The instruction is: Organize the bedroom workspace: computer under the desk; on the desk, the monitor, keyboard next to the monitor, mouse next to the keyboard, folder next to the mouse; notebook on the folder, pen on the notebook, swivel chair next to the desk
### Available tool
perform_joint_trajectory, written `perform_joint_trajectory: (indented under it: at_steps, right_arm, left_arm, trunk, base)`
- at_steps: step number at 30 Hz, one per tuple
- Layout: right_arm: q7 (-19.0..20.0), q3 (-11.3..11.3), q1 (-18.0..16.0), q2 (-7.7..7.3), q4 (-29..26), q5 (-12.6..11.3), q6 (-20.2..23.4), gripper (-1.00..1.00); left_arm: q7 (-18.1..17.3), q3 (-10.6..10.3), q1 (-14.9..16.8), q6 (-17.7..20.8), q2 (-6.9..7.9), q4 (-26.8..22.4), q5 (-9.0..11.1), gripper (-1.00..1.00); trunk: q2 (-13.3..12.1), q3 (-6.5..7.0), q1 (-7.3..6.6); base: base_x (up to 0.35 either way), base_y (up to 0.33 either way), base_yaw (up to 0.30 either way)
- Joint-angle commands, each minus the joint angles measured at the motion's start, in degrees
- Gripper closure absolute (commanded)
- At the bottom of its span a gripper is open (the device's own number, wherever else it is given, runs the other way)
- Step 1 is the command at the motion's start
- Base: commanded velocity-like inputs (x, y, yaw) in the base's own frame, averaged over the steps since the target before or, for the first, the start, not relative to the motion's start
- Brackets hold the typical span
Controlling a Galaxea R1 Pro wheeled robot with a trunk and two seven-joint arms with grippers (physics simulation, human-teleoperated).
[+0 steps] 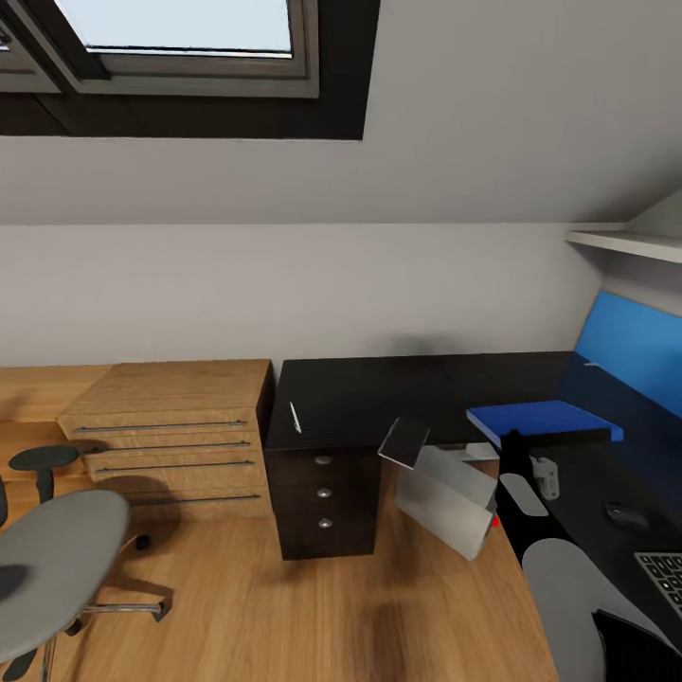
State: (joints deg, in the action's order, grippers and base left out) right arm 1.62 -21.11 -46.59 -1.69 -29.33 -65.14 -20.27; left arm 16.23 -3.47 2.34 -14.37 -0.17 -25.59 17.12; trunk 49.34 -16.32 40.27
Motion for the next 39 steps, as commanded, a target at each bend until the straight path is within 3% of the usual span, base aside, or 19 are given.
perform_joint_trajectory:
  at_steps: [1, 18, 39]
  right_arm:
    - [0.35, 0.04, -0.05, 0.07, 0.03, -0.61, -0.15, 1.0]
    - [1.2, -0.24, 0.01, -0.11, 0.82, -0.38, -0.47, 1.0]
    - [1.24, -0.69, 0.03, 0.27, 1.64, -0.6, -0.17, 1.0]
  left_arm:
    - [0.37, -0.38, 0.04, -0.22, 0.03, 0.01, 0.35, -1.0]
    - [0.38, -0.39, 0.02, -0.22, -0.01, 0.01, 0.36, -1.0]
    - [0.43, -0.31, 0.03, -0.31, -0.01, -0.01, 0.37, -1.0]
  trunk:
    - [0.05, -0.07, 0.01]
    - [0.05, -0.17, 0.01]
    - [0.05, -0.5, 0.01]
  base:
    - [0.058, -0.005, 0.0]
    - [0.237, -0.186, -0.013]
    - [0.009, -0.008, -0.039]
